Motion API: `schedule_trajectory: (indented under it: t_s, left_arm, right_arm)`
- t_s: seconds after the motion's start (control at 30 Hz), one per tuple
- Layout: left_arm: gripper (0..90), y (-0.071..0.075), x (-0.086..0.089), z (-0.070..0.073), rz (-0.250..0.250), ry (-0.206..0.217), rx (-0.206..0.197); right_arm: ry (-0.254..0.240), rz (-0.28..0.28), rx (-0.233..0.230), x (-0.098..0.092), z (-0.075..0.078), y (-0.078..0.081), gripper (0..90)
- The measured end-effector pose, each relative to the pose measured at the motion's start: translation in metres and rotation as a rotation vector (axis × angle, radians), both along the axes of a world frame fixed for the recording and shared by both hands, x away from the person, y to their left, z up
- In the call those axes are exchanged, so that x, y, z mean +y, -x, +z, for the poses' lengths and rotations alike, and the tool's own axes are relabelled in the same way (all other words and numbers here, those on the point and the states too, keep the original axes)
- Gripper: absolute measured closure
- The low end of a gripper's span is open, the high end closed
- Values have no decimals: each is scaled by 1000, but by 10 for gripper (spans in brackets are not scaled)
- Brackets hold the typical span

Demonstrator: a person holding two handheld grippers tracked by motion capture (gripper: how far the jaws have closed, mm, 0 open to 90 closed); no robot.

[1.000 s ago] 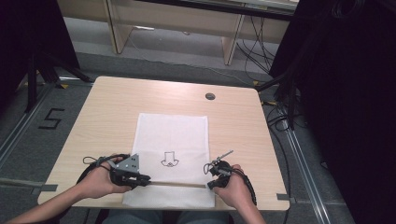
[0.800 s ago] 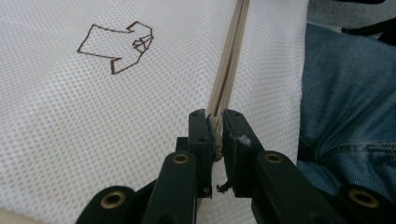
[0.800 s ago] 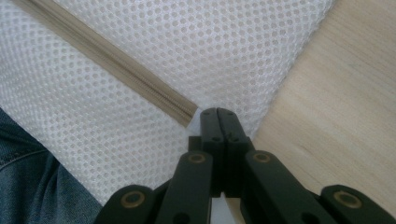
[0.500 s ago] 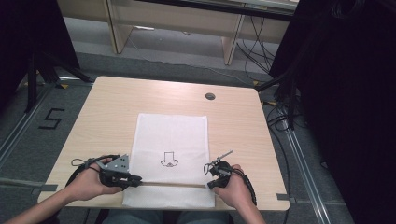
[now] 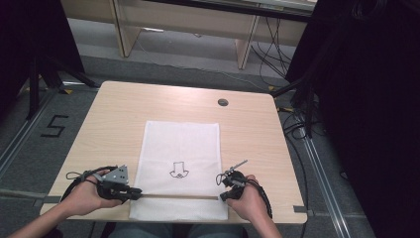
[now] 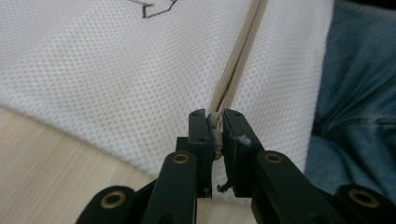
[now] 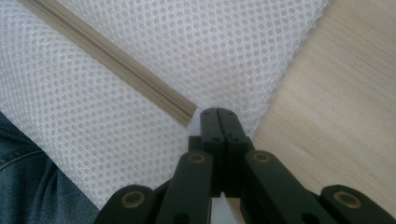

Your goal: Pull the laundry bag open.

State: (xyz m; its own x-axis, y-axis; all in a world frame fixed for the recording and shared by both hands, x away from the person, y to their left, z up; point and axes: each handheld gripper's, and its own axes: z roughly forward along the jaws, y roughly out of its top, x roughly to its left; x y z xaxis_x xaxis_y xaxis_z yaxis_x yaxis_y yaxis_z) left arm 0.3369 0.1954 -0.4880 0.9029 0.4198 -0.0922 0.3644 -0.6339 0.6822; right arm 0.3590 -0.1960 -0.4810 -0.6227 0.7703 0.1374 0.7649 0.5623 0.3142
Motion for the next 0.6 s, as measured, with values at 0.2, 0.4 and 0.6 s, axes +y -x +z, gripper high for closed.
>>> schedule_trajectory:
  t_s: [0.2, 0.4, 0.6]
  left_arm:
    - [819, 2, 12, -3, 30, -17, 4]
    - [817, 3, 14, -3, 21, -42, -6]
    - [681, -3, 24, 2, 80, 108, -22]
  right_arm:
    - [9, -10, 12, 1, 2, 1, 900]
    - [6, -3, 4, 1, 2, 1, 900]
    - [-10, 5, -7, 0, 1, 0, 900]
